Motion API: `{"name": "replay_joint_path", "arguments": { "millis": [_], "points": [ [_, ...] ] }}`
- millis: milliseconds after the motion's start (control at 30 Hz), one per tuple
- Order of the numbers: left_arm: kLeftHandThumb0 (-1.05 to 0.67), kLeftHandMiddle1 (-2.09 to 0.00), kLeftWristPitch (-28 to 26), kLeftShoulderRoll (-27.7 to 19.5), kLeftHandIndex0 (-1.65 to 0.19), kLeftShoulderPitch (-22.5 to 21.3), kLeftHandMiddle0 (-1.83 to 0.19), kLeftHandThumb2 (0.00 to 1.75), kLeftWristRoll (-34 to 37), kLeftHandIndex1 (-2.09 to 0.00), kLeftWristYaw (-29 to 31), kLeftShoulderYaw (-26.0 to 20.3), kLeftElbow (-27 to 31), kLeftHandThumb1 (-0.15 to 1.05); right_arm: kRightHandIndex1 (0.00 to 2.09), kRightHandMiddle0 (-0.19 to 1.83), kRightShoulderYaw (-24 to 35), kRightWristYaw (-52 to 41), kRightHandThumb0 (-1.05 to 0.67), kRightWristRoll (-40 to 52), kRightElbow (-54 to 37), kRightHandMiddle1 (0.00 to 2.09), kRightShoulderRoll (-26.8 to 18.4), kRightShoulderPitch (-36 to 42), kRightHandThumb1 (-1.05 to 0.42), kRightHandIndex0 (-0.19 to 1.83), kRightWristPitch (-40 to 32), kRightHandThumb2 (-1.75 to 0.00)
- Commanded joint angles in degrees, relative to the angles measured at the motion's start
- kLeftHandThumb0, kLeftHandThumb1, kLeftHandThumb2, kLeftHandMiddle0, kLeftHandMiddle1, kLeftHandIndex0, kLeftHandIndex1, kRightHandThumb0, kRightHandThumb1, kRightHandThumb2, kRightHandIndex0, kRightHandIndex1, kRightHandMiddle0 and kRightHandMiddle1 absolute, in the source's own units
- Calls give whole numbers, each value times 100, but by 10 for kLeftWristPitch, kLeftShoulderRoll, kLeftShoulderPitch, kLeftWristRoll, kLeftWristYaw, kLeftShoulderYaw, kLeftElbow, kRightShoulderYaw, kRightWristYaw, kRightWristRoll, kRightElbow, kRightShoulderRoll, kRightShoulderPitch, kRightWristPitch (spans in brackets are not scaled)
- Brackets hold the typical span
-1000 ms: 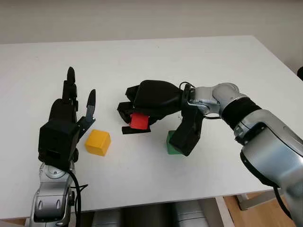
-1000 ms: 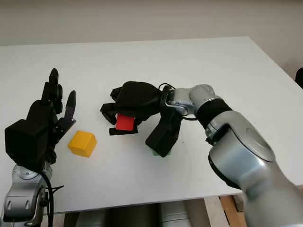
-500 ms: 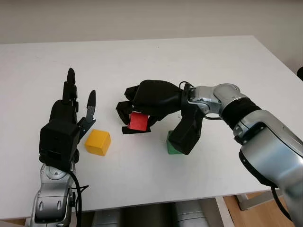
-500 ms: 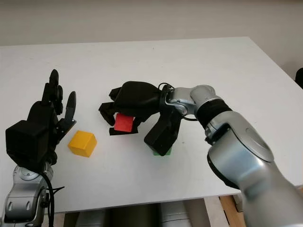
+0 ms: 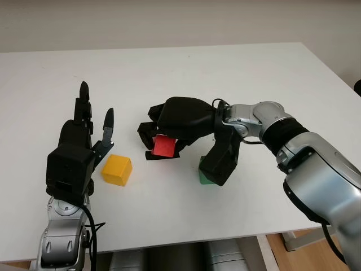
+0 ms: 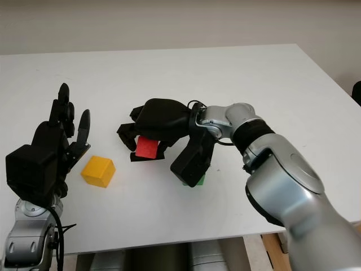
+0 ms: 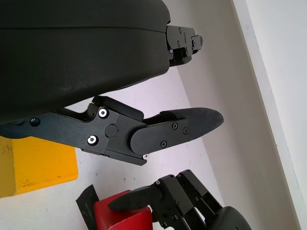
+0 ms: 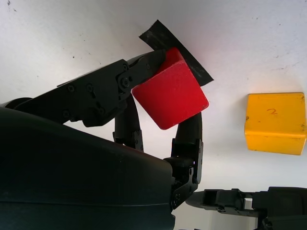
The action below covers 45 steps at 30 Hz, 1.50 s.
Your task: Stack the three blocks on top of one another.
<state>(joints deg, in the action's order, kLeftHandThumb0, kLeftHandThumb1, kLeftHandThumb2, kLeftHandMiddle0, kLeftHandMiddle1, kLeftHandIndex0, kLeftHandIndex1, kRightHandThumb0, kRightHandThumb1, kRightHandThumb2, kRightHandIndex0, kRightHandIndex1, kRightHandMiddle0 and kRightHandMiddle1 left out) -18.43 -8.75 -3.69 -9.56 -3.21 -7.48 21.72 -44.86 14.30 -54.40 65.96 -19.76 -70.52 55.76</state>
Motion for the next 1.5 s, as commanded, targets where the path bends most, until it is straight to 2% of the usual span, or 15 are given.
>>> {"name": "replay_joint_path", "arguments": {
  "millis": [0,233,400,500,767,967,1167,1233,1467],
  "points": [
    [-58,-5,-2,2,7,4,7,59,-4,-6,-3,2,12,105,172,38,6,-16,-11,10,7,158,1,4,-103,37,8,-7],
    [-58,-5,6,1,7,3,6,60,-5,-6,-3,3,7,105,171,38,7,-44,-12,12,4,158,-2,9,-102,37,9,-7],
    [-58,-5,3,2,8,5,7,60,-3,-5,-2,2,11,105,185,35,2,-47,-12,5,4,183,-2,12,-103,37,8,-7],
    [-58,-5,1,2,7,4,6,60,-4,-6,-2,3,13,105,186,33,-1,-44,-11,0,4,189,-1,12,-104,34,6,-8],
    [-58,-5,-1,3,8,4,7,59,-1,-5,-2,2,13,105,189,32,-4,-47,-13,-2,7,181,-1,12,-102,34,6,-6],
    [-58,-5,-1,3,7,3,7,59,-3,-5,-4,3,14,105,179,36,-6,-50,-15,-3,6,166,0,15,-101,35,5,-5],
    [-58,-5,-5,1,8,4,7,60,-5,-5,-3,4,17,105,192,31,-11,-35,-13,-9,10,188,3,17,-104,32,2,-7],
    [-58,-5,-5,1,8,4,7,60,-5,-5,-2,3,17,105,183,33,-11,-36,-13,-9,12,184,4,17,-104,32,1,-6],
    [-59,-5,-6,3,7,5,7,59,-4,-5,-4,2,18,105,189,35,-18,-17,-15,-26,11,176,4,15,-104,35,-10,-6]
  ]
}}
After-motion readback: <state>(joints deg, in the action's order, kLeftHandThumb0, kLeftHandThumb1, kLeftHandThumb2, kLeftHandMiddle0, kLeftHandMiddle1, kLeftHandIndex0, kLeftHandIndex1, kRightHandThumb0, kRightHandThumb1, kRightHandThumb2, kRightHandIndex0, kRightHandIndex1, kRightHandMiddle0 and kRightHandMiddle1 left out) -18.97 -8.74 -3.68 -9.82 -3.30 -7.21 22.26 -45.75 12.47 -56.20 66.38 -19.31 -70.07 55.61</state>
